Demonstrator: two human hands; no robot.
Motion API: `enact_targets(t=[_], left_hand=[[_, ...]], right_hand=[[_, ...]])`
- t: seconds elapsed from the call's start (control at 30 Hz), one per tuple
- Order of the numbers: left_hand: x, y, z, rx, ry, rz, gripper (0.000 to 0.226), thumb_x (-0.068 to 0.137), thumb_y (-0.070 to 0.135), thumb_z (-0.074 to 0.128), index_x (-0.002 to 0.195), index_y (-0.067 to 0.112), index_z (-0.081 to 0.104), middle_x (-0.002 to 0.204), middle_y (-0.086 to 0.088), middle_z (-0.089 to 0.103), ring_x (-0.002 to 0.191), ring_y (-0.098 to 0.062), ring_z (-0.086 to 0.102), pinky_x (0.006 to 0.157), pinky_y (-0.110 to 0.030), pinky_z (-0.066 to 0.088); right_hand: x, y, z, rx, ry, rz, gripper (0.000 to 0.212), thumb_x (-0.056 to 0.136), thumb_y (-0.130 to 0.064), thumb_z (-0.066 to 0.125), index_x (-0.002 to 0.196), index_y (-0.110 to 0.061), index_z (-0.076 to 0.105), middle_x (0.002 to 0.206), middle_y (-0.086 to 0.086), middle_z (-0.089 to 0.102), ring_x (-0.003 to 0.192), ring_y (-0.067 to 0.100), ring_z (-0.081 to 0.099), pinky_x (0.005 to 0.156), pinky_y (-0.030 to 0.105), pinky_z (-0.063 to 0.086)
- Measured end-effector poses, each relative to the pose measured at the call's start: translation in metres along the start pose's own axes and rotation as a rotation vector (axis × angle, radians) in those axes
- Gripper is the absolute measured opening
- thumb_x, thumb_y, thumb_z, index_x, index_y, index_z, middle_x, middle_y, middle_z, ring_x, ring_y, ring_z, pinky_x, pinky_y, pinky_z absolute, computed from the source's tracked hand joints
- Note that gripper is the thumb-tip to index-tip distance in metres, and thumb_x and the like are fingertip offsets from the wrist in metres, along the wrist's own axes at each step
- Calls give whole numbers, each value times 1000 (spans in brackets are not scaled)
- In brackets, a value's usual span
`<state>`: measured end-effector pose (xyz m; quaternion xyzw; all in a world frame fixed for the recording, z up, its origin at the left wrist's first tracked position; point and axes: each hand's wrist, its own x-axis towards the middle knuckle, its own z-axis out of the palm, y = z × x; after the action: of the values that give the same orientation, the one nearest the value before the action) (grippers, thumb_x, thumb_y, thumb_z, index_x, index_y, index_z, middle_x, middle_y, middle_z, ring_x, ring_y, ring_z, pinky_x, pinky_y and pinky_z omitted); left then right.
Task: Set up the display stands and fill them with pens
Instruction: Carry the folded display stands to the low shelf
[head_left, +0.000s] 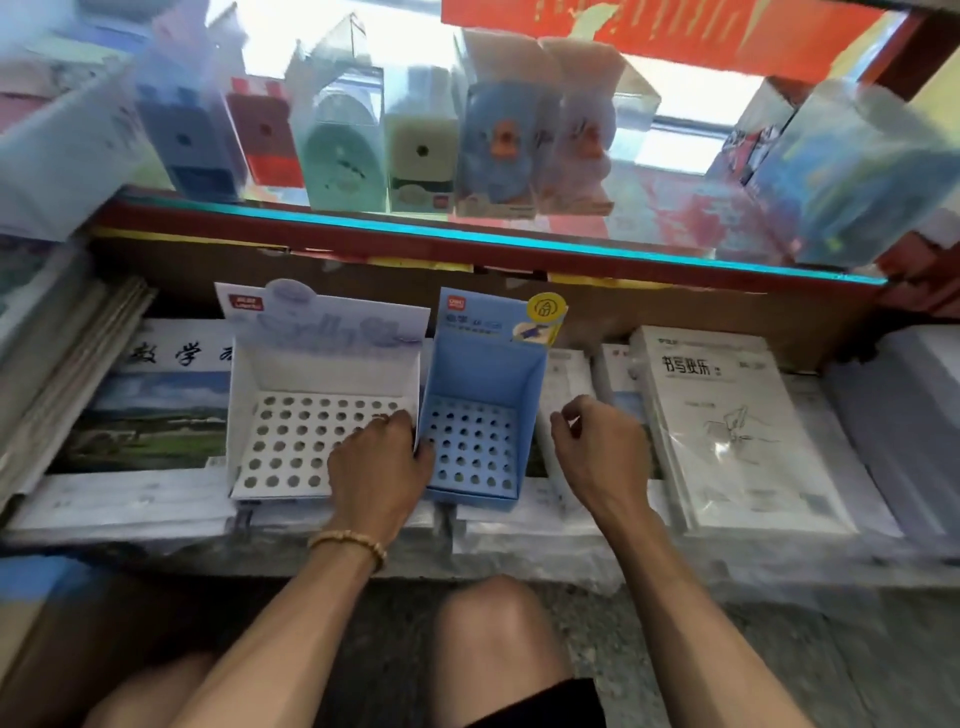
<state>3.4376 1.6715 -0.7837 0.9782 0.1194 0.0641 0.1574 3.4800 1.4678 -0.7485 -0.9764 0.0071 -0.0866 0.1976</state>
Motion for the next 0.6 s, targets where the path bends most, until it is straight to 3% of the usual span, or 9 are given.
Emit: enact_targets(t=[0.17,0.3,0.43,0.5,0.6], left_hand=[[8,9,-7,-24,-87,-9,29,95,44,52,84,17,55,81,-2,65,67,-21,58,60,-31,50],[3,10,-24,40,-142,7,35,95,49,53,74,20,53,71,4,59,60,-14,55,51,-26,37],[-19,3,-49,116,-155,54,36,95,51,50,108,20,63,101,2,68,82,-14,60,64,-28,43],[-35,-5,-66,123,-168,58,36,96,52,48,113,24,61,108,4,67,85,-12,57,66,-28,37],[-60,-23,-93,135,-148,54,36,94,53,49,116,27,60,114,5,66,98,-15,62,71,-30,42]], right_hand=[[-6,5,-2,113,3,0,21,94,-27,62,93,-10,74,84,7,74,73,24,66,63,32,45],[-12,4,-14,118,108,-3,19,92,-25,63,90,-9,74,84,7,72,75,26,65,60,29,40],[-19,-7,-37,145,146,-101,15,90,-24,65,88,-11,73,83,3,71,68,17,59,61,26,36],[-21,-26,-45,160,68,-182,15,91,-27,66,92,-14,72,85,1,70,71,15,58,62,26,38],[-27,-65,-51,202,-29,-324,20,91,-33,67,101,-16,71,93,0,68,82,17,62,71,32,50]])
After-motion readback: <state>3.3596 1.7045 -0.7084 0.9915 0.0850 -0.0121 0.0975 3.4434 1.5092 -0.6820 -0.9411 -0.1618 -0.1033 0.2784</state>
